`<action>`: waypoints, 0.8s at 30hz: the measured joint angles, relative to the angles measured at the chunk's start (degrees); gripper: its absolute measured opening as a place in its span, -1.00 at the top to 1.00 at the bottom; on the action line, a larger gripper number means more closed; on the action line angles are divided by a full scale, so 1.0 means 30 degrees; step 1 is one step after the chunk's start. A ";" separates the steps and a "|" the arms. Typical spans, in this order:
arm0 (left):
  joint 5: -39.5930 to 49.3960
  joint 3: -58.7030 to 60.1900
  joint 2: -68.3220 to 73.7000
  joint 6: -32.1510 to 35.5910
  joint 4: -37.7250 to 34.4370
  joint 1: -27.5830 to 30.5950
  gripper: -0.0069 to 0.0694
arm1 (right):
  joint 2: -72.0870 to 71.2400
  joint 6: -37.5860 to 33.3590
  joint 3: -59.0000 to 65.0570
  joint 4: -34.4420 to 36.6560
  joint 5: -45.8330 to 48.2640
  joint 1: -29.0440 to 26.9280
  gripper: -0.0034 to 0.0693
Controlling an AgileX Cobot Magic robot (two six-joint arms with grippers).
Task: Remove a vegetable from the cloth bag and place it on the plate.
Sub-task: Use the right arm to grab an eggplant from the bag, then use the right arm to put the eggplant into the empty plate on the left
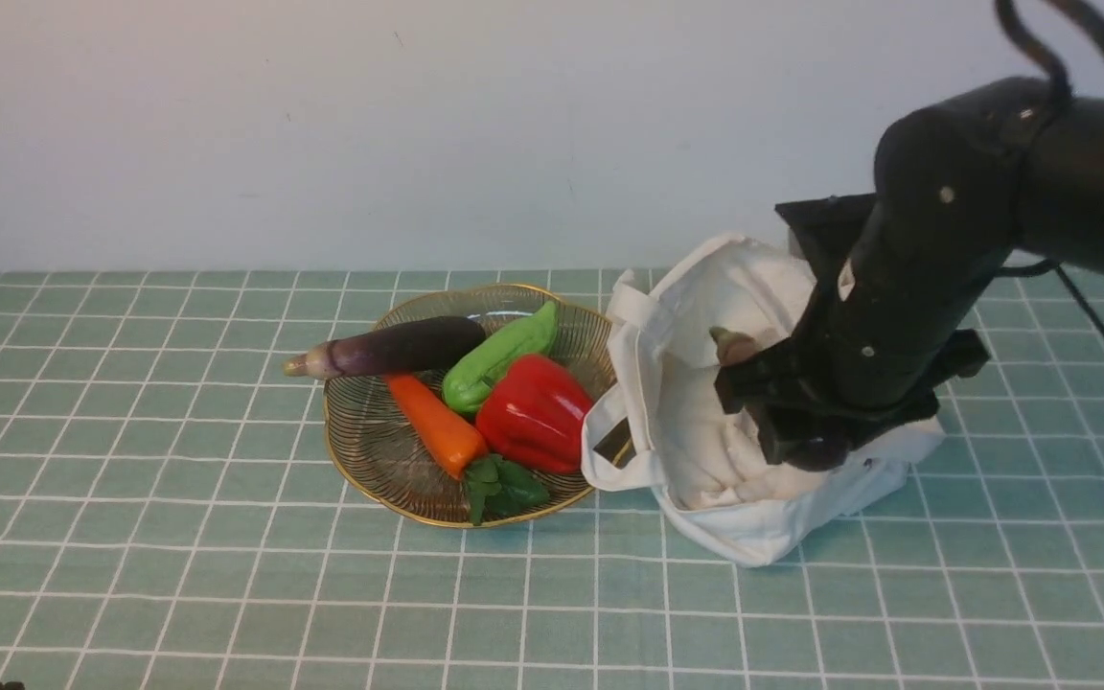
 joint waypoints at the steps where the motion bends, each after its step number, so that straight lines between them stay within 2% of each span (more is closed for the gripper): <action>1: 0.0000 0.0000 0.0000 0.0000 0.0000 0.0000 0.83 | -0.0713 -0.0147 0.0000 0.0630 0.0917 0.0115 -0.15; 3: 0.0000 0.0000 0.0000 0.0000 0.0000 0.0000 0.83 | -0.1154 -0.0284 0.0000 0.1267 0.1168 0.0364 -0.15; 6: 0.0000 0.0000 0.0000 0.0000 0.0000 0.0000 0.83 | -0.1831 -0.0414 0.0000 0.2606 -0.0147 0.1660 -0.15; 9: 0.0000 0.0000 0.0000 0.0000 0.0000 0.0000 0.83 | -0.1595 -0.0678 -0.0023 0.3525 -0.4075 0.3605 -0.15; 13: 0.0000 0.0000 0.0000 0.0000 0.0000 0.0000 0.83 | 0.0181 -0.0853 -0.0867 0.4188 -0.7247 0.4969 -0.15; 24: 0.0000 0.0000 0.0000 0.0000 0.0000 0.0000 0.83 | 0.6961 0.0036 -0.5970 0.5349 -0.8740 0.5182 -0.15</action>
